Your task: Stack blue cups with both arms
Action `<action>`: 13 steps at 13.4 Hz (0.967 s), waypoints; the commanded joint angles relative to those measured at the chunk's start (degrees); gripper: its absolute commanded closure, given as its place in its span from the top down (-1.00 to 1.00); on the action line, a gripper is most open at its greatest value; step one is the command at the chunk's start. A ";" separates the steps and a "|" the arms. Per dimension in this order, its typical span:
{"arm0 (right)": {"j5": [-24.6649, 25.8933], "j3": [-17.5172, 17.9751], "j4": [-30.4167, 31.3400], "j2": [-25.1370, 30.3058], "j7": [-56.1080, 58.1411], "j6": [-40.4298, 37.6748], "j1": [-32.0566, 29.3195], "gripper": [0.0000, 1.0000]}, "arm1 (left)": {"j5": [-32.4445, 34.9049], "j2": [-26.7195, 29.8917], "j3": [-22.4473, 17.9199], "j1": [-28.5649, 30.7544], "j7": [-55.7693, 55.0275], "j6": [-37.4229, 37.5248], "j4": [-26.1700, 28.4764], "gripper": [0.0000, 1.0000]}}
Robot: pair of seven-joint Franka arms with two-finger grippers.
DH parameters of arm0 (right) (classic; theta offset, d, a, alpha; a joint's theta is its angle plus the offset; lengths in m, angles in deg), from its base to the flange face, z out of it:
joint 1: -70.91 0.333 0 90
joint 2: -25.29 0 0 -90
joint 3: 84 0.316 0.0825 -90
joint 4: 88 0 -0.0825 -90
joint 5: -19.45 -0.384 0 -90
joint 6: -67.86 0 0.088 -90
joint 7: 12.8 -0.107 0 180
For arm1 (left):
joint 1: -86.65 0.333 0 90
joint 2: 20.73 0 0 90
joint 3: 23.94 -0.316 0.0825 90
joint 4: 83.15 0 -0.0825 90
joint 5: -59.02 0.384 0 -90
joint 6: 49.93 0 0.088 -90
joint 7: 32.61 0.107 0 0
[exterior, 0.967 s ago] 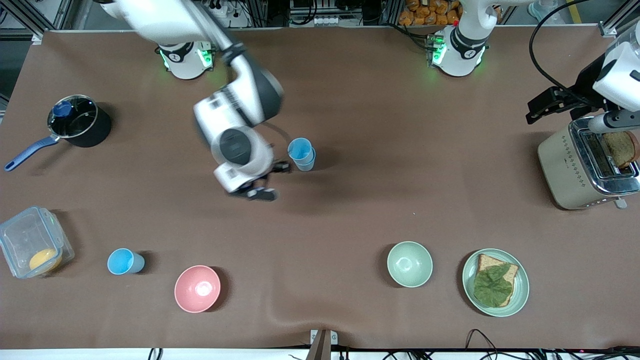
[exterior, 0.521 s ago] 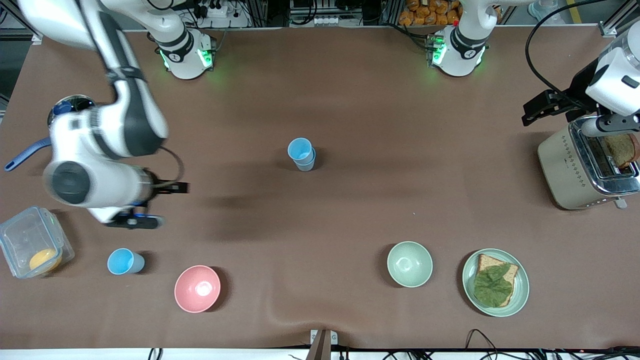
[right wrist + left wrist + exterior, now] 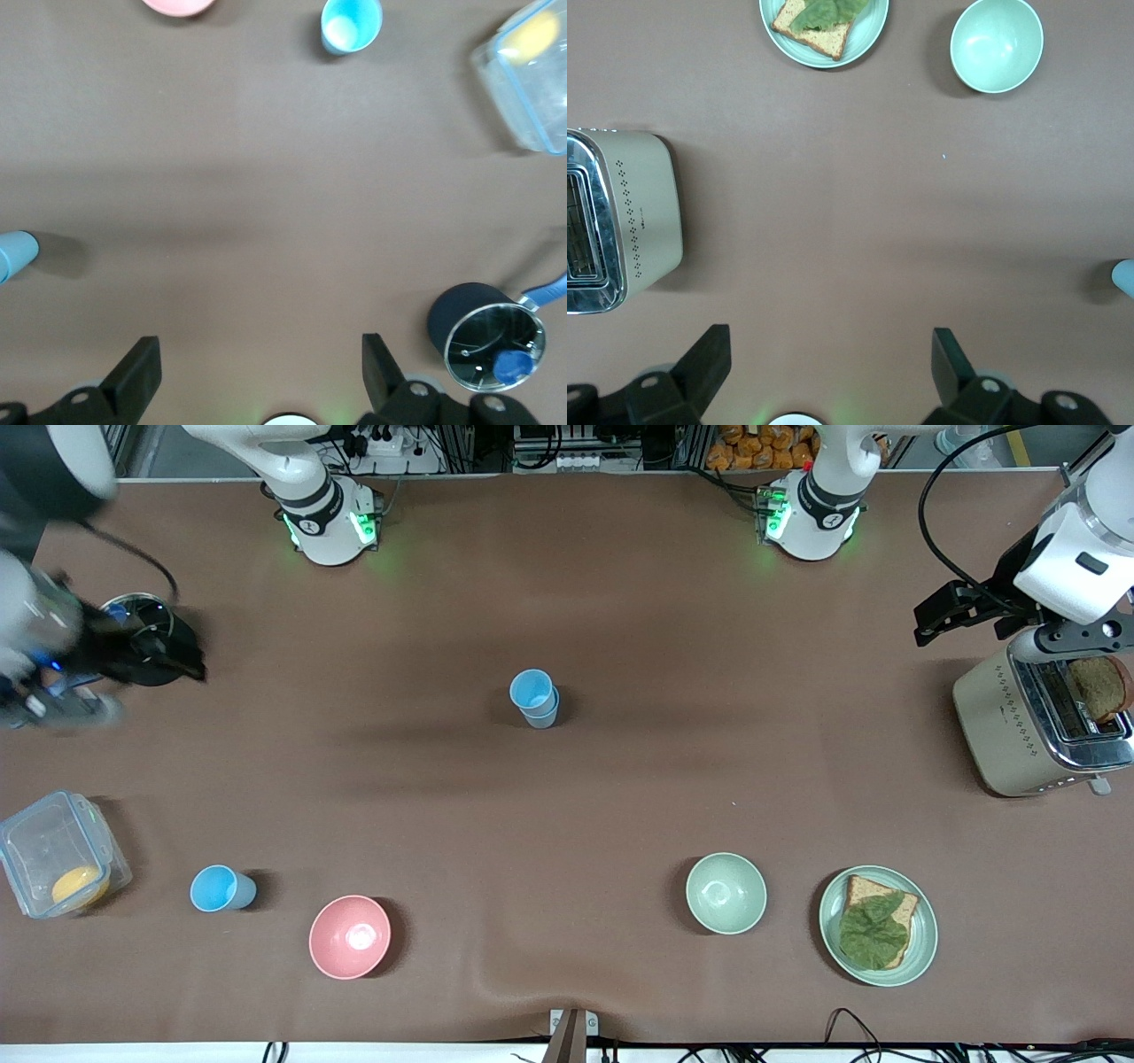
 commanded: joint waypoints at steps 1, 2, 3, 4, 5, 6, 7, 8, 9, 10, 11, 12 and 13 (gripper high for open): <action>-0.01 -1.58 2.79 1.82 6.97 1.77 -0.67 1.00 | 1.36 1.03 0.64 0.37 -0.91 -2.11 0.23 1.00; -1.05 -2.20 2.70 1.90 7.79 1.86 -0.76 1.00 | 1.36 1.04 0.64 0.37 -0.91 -2.11 0.31 1.00; -2.80 -2.90 2.61 1.99 7.80 1.77 -0.84 1.00 | 1.36 1.12 0.73 0.71 -0.91 -2.20 0.75 1.00; -3.08 -3.34 2.61 2.08 7.80 1.69 -0.84 1.00 | 1.36 1.65 0.73 0.80 -0.91 -2.64 1.36 1.00; -3.08 -3.35 2.35 2.08 7.71 1.42 -0.84 1.00 | 1.36 1.82 0.81 0.80 -0.91 -3.25 1.89 1.00; -3.08 -3.35 2.35 1.99 7.71 1.25 -0.84 1.00 | 1.36 1.91 0.81 0.80 -0.91 -3.26 1.98 1.00; -3.08 -3.43 2.35 2.08 7.62 1.16 -0.84 1.00 | 1.36 1.65 0.73 0.89 -0.82 -3.17 1.64 1.00; -2.91 -3.52 2.18 1.99 7.62 1.16 -0.76 1.00 | 1.36 1.39 0.55 0.89 -0.21 -3.08 1.37 1.00; -2.47 -3.43 1.39 2.08 7.62 1.16 -0.93 1.00 | 1.36 1.21 0.38 0.89 0.75 -2.99 1.20 1.00; -2.29 -3.43 1.21 2.08 7.62 0.98 -1.02 1.00 | 1.28 1.04 0.20 0.98 1.02 -2.99 0.93 1.00; -2.29 -3.52 1.21 1.99 7.62 0.81 -1.11 1.00 | 1.19 1.04 0.29 1.33 0.94 -2.99 0.93 1.00; -2.21 -3.43 1.12 1.99 7.62 0.81 -1.02 1.00 | 0.84 0.86 0.29 1.33 0.94 -2.91 0.93 1.00; -2.29 -3.43 1.21 1.91 7.62 0.72 -1.02 1.00 | 1.10 0.60 0.29 1.33 0.85 -2.91 0.84 1.00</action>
